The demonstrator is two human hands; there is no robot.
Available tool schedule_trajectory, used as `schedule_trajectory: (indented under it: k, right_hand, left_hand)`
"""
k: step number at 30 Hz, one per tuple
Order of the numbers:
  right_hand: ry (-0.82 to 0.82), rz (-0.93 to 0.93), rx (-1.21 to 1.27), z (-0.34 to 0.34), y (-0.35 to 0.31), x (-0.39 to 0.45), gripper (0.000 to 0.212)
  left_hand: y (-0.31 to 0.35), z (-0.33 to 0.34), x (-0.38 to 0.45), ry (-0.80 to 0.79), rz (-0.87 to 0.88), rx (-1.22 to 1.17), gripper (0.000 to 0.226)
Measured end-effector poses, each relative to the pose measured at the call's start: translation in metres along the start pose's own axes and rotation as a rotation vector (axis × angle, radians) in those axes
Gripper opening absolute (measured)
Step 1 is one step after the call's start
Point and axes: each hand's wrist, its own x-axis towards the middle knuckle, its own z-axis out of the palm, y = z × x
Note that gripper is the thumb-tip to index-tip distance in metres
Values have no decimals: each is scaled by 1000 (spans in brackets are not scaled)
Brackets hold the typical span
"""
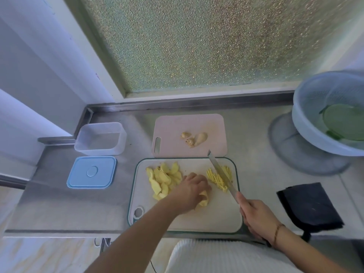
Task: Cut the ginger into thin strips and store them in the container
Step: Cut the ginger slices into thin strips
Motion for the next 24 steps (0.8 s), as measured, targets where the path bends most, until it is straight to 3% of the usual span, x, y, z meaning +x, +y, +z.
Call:
schedule_trajectory:
  k: [3, 6, 11, 18, 24]
  right_hand:
    - [-87, 56, 46, 1, -3, -8, 60]
    - [-126, 81, 25, 6, -4, -15, 59]
    - [-67, 66, -119, 27, 1, -17, 61]
    - [-156, 0, -175, 45, -5, -19, 61]
    - [-132, -18, -195, 37, -1, -11, 63]
  left_hand:
    - [-14, 5, -15, 174, -1, 35, 42]
    - [-25, 17, -34, 193, 107, 124, 55]
    - [-12, 38, -30, 416, 46, 9, 35]
    - [-1, 59, -34, 543, -97, -96, 30]
    - [-1, 65, -35, 614, 69, -37, 18]
